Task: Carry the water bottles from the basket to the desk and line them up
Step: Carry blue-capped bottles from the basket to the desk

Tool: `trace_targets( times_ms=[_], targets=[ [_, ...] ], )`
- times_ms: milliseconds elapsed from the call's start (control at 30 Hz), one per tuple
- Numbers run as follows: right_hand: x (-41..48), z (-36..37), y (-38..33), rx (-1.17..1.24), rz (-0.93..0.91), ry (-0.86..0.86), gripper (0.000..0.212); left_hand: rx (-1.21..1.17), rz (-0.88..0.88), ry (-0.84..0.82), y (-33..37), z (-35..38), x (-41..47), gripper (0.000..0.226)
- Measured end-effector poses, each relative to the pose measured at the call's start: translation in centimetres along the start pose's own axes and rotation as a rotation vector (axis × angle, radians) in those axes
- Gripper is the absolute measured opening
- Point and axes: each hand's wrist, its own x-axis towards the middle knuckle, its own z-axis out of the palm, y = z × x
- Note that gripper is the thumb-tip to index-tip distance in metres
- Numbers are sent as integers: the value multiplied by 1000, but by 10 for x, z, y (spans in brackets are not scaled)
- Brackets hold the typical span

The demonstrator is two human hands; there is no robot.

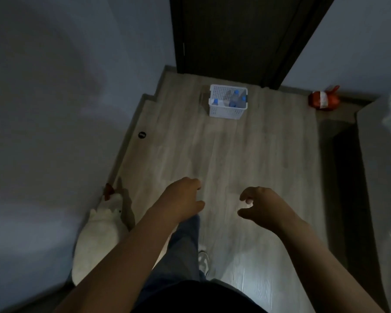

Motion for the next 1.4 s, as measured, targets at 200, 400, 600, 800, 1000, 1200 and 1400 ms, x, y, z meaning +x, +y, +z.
trace_targets(
  times_ms=[200,400,600,800,1000,1200,1400],
  targets=[
    [83,-59,-16,23,32,6,39,7,51,-22,-1,-66,86,46],
    [155,-111,-30,54,63,19,40,46,76,-56,1,-125,165,45],
    [224,-157,-32,50,62,32,38,63,71,-66,10,-163,238,42],
    [300,-208,-22,23,27,-2,36,35,30,-41,25,-197,313,43],
    [375,-276,-4,-11,-19,-47,40,-8,-26,-37,53,-222,388,42],
    [437,-328,8,-11,-19,-75,41,-15,-72,-31,66,-242,451,41],
    [492,-356,12,-17,-11,-122,41,-23,-74,-30,67,-266,514,34]
  ],
)
